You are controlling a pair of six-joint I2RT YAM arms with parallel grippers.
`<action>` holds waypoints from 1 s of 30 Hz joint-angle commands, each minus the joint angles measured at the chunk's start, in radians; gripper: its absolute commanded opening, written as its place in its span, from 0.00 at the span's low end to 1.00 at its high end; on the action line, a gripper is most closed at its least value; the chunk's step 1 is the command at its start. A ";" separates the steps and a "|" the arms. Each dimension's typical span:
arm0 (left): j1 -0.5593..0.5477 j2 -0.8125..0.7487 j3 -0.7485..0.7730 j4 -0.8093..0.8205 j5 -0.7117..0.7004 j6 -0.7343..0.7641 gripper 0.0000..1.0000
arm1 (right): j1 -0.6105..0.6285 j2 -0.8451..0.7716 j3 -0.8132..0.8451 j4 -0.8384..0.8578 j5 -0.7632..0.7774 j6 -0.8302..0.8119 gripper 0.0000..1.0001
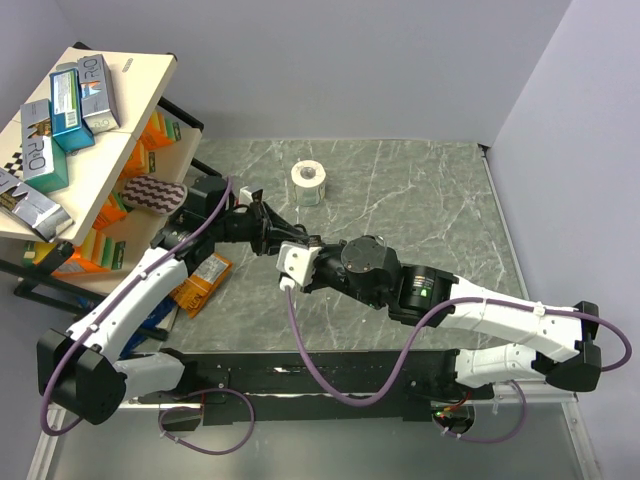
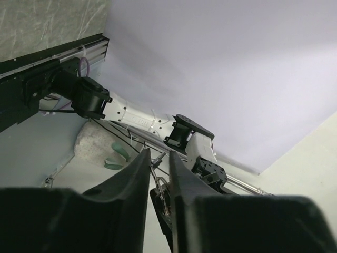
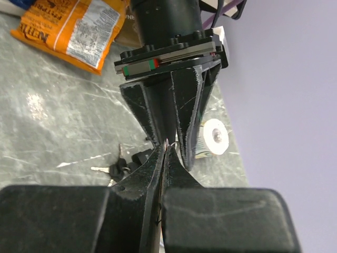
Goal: Unlock with the key
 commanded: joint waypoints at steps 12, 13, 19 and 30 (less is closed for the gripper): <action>0.000 -0.035 -0.035 0.065 -0.052 -0.066 0.01 | 0.059 -0.029 -0.032 -0.034 0.047 -0.099 0.14; 0.000 -0.043 -0.040 0.079 -0.071 -0.070 0.01 | 0.058 -0.030 -0.032 -0.037 0.053 -0.085 0.16; 0.017 -0.063 -0.071 0.137 -0.203 -0.011 0.01 | 0.055 -0.049 -0.039 -0.037 0.122 0.047 0.45; 0.027 -0.130 -0.049 0.315 -0.387 0.394 0.01 | -0.252 -0.130 0.042 -0.091 -0.253 0.820 0.60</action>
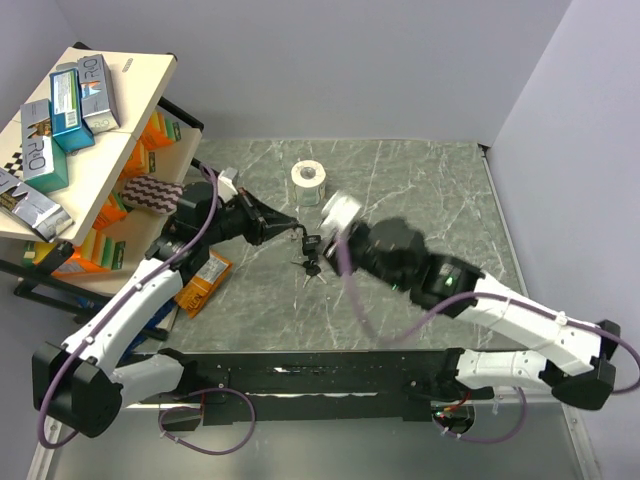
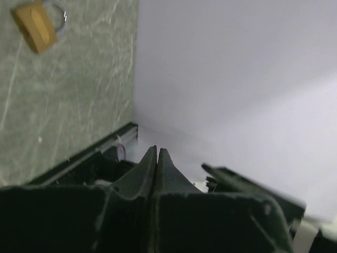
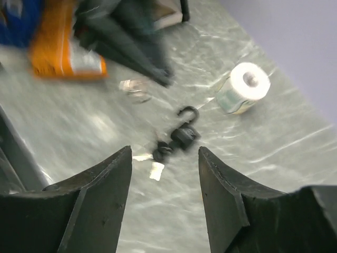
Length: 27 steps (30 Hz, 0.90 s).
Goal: Unlock with the key
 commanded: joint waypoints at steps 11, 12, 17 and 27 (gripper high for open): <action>0.000 -0.215 -0.094 0.532 -0.011 0.237 0.01 | -0.341 0.013 0.025 0.345 -0.731 1.019 0.56; 0.000 -0.219 -0.097 0.540 -0.006 0.234 0.01 | -0.350 0.016 0.016 0.387 -0.740 1.064 0.56; -0.004 -0.220 -0.101 0.571 0.012 0.228 0.01 | -0.353 0.084 0.074 0.413 -0.812 1.093 0.52; -0.014 -0.212 -0.106 0.600 0.027 0.211 0.01 | -0.352 0.122 0.078 0.419 -0.808 1.089 0.43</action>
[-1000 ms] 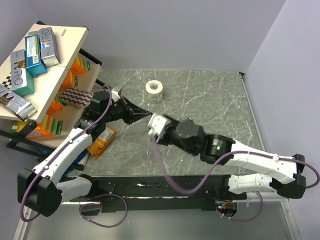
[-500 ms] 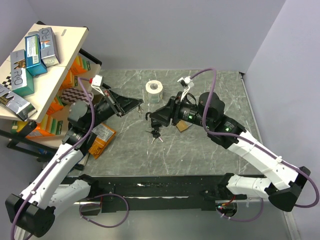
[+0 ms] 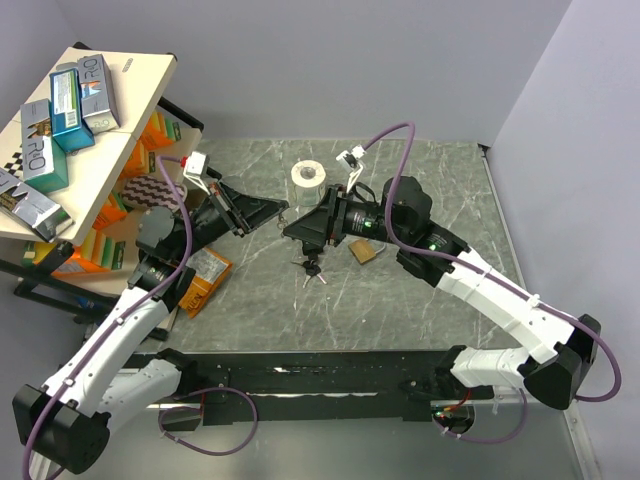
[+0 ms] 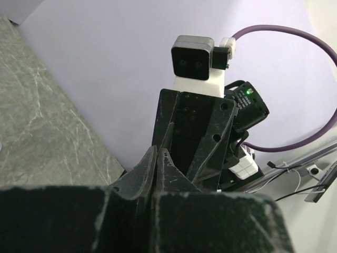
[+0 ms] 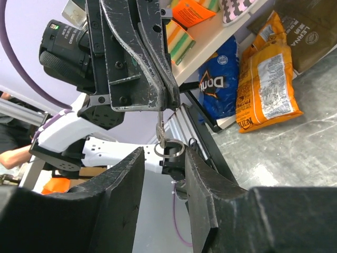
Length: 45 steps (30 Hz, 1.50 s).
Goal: Unlock with the key
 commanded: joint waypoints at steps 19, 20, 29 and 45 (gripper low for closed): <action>-0.020 0.038 0.008 0.079 0.026 0.000 0.01 | -0.002 0.036 0.070 0.088 -0.023 -0.015 0.05; -0.020 0.043 0.016 0.071 0.025 0.003 0.01 | -0.004 0.036 0.067 0.088 -0.022 -0.015 0.00; -0.030 0.284 0.319 -0.559 -0.023 0.482 0.94 | -0.163 -0.086 -0.138 0.024 0.064 0.017 0.00; -0.260 0.944 0.662 -0.769 -0.293 0.924 0.96 | -0.381 -0.468 -0.206 -0.358 0.314 -0.090 0.00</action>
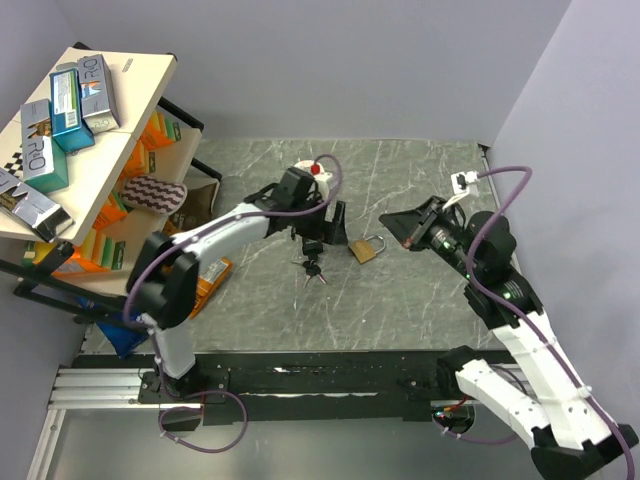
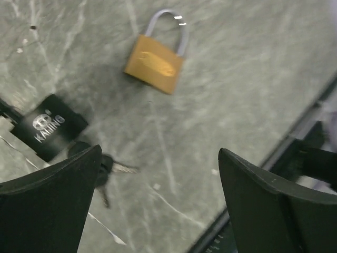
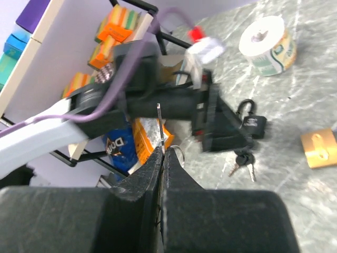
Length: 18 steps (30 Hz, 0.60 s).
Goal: Unlock with the key
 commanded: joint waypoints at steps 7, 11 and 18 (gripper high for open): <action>-0.156 0.324 0.318 -0.051 -0.271 0.284 0.96 | -0.015 -0.101 0.091 -0.233 0.102 -0.054 0.00; -0.188 0.405 0.373 -0.032 -0.279 0.323 0.96 | -0.017 -0.137 0.105 -0.289 0.124 -0.051 0.00; -0.237 0.552 0.494 -0.066 -0.359 0.365 0.96 | -0.020 -0.187 0.114 -0.360 0.153 -0.049 0.00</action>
